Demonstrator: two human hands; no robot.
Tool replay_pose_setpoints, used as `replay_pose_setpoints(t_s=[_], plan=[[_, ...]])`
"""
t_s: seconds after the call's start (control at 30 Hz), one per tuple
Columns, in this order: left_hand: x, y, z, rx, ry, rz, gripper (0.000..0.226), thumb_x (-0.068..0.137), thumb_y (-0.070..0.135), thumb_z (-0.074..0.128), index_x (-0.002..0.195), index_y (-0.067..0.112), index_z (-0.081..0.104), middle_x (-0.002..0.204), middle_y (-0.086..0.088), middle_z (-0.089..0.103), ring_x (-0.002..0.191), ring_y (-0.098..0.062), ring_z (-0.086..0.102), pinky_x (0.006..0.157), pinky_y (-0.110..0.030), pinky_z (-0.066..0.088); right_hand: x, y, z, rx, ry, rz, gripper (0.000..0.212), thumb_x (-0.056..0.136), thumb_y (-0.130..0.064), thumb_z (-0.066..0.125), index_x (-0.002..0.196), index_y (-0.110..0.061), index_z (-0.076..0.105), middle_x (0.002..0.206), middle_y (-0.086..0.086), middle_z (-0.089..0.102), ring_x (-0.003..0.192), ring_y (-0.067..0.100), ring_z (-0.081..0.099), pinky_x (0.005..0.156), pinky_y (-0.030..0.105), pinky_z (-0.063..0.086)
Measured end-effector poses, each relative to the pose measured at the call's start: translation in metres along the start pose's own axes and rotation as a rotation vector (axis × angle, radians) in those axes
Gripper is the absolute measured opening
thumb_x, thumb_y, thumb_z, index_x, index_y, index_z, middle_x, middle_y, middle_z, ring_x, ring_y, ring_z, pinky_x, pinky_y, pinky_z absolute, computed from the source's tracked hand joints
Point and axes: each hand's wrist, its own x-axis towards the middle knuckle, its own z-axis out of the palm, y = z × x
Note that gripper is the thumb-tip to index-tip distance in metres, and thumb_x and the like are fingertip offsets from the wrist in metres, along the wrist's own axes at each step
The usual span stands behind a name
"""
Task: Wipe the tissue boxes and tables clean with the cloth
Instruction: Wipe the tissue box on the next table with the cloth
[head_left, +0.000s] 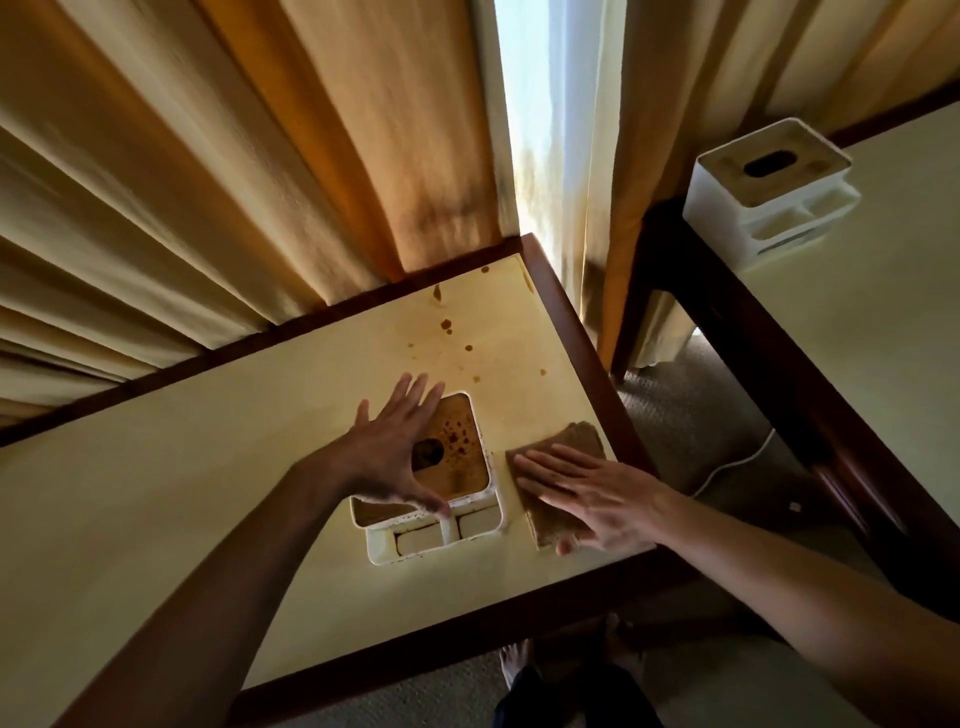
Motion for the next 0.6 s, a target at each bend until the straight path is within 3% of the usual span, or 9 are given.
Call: replay_pose_setpoints(t_s=[0.17, 0.3, 0.5, 0.6], plan=[[0.0, -0.005, 0.006, -0.014, 0.024, -0.001, 0.152, 0.048, 0.087, 0.07, 0.15, 0.034, -0.03, 0.156, 0.011, -0.04, 0.141, -0.011, -0.041, 0.116, -0.058, -0.016, -0.002, -0.005, 0.014, 0.139, 0.05, 0.033, 0.071, 0.099, -0.062, 0.027, 0.156, -0.021, 0.015, 0.163, 0.013, 0.005, 0.15, 0.026, 0.005, 0.118, 0.042, 0.0], [0.002, -0.007, 0.008, -0.035, 0.037, 0.003, 0.153, 0.044, 0.093, 0.065, 0.152, 0.036, -0.027, 0.162, 0.012, -0.027, 0.149, -0.01, -0.02, 0.119, -0.056, -0.009, -0.001, -0.019, 0.02, 0.238, 0.082, 0.116, 0.053, 0.103, -0.05, 0.025, 0.153, -0.033, 0.021, 0.163, 0.007, 0.005, 0.151, 0.022, -0.001, 0.119, 0.043, 0.0], [0.001, -0.008, 0.009, -0.053, 0.07, 0.013, 0.151, 0.046, 0.09, 0.069, 0.153, 0.036, -0.023, 0.164, 0.012, -0.019, 0.152, -0.016, -0.005, 0.122, -0.054, -0.002, 0.002, -0.047, 0.031, 0.366, 0.249, 0.335, 0.043, 0.106, -0.033, 0.027, 0.144, -0.024, 0.044, 0.158, -0.001, 0.028, 0.149, 0.013, 0.014, 0.119, 0.039, 0.015], [0.0, -0.007, 0.009, -0.062, 0.077, 0.014, 0.151, 0.046, 0.091, 0.069, 0.153, 0.036, -0.022, 0.164, 0.011, -0.017, 0.152, -0.016, -0.005, 0.122, -0.052, -0.003, 0.008, -0.057, 0.025, 0.592, 0.418, 0.457, 0.047, 0.106, -0.033, 0.02, 0.143, -0.019, 0.046, 0.154, -0.003, 0.037, 0.146, 0.007, 0.022, 0.119, 0.037, 0.019]])
